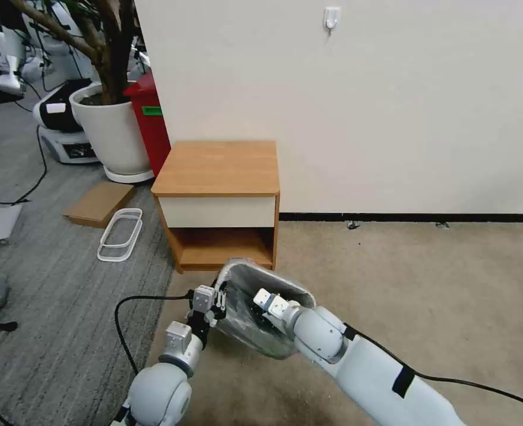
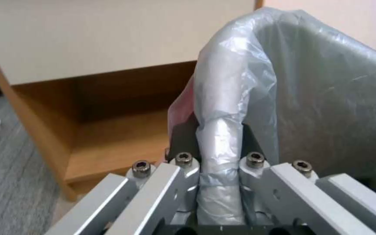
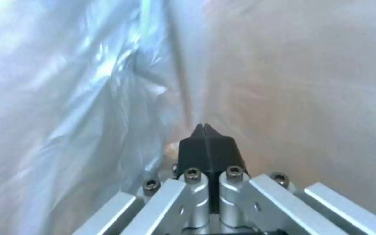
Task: Pick up the garbage bag from the table and place it over the trash can.
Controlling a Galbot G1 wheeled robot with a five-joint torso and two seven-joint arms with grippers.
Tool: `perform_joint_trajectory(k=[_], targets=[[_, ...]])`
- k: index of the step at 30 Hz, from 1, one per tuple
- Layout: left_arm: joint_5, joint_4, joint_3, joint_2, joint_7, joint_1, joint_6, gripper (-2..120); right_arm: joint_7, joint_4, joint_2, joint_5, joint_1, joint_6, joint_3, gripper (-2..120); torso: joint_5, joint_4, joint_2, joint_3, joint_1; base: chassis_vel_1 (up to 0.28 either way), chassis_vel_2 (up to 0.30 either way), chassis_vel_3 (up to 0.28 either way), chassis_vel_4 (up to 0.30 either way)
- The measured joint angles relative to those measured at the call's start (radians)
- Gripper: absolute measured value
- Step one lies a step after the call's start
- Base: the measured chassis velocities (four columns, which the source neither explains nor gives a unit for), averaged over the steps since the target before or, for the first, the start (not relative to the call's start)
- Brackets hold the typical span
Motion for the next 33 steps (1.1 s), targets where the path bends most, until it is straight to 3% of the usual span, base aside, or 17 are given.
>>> perform_joint_trajectory(k=[6,8,10,12,14,16,17,19,23,24,27,33], targets=[[-0.076,0.017,0.001,0.002,-0.035,-0.017,0.015,6,0.002,0.124,-0.045,0.058,-0.050,0.001,0.082,0,0.0001,0.0000,0.000,0.000,0.000,0.000,0.000,0.000,0.000],[-0.174,0.015,0.010,0.005,-0.076,-0.022,0.049,6,0.002,0.226,-0.076,0.118,-0.107,0.004,0.170,0,0.0002,-0.0001,0.000,0.000,0.000,0.000,0.000,0.000,0.000],[-0.198,0.013,0.012,0.006,-0.086,-0.022,0.058,6,0.002,0.250,-0.083,0.132,-0.121,0.007,0.191,0,0.0002,0.0001,0.000,0.000,0.000,0.000,0.000,0.000,0.000],[-0.375,-0.014,0.026,0.007,-0.168,-0.023,0.131,6,0.022,0.369,-0.117,0.213,-0.201,0.061,0.308,0,0.0000,-0.0001,0.000,0.000,0.000,0.000,0.000,0.000,0.000],[-0.412,-0.019,0.027,0.007,-0.185,-0.024,0.147,6,0.031,0.389,-0.122,0.233,-0.219,0.079,0.336,0,0.0000,-0.0002,0.000,0.000,0.000,0.000,0.000,0.000,0.000],[-0.537,-0.039,0.034,0.006,-0.258,-0.032,0.203,6,0.091,0.444,-0.130,0.300,-0.290,0.162,0.443,0,0.0000,-0.0003,0.000,0.000,0.000,0.000,0.000,0.000,0.000],[-0.537,-0.039,0.034,0.006,-0.258,-0.032,0.203,6,0.091,0.444,-0.130,0.300,-0.290,0.162,0.443,0,0.0000,-0.0003,0.000,0.000,0.000,0.000,0.000,0.000,0.000],[-0.642,-0.052,0.035,0.002,-0.331,-0.049,0.245,6,0.163,0.470,-0.119,0.340,-0.363,0.269,0.544,0,0.0002,-0.0001,0.000,0.000,0.000,0.000,0.000,0.000,0.000],[-0.666,-0.048,0.036,0.000,-0.349,-0.061,0.255,6,0.193,0.474,-0.099,0.347,-0.409,0.345,0.583,0,0.0001,-0.0001,0.000,0.000,0.000,0.000,0.000,0.000,0.000],[-0.681,-0.038,0.036,-0.001,-0.356,-0.069,0.259,6,0.211,0.474,-0.078,0.346,-0.445,0.411,0.601,0,0.0001,-0.0002,0.000,0.000,0.000,0.000,0.000,0.000,0.000],[-0.728,-0.019,0.035,-0.005,-0.371,-0.082,0.274,6,0.254,0.465,-0.024,0.327,-0.524,0.528,0.615,15,0.0000,-0.0001,0.000,0.000,0.000,0.000,0.000,0.000,0.000],[-0.739,0.004,0.033,-0.009,-0.372,-0.090,0.295,6,0.263,0.457,0.005,0.295,-0.561,0.575,0.629,33,-0.0001,-0.0001,0.000,0.000,0.000,0.000,0.000,0.000,0.000]])
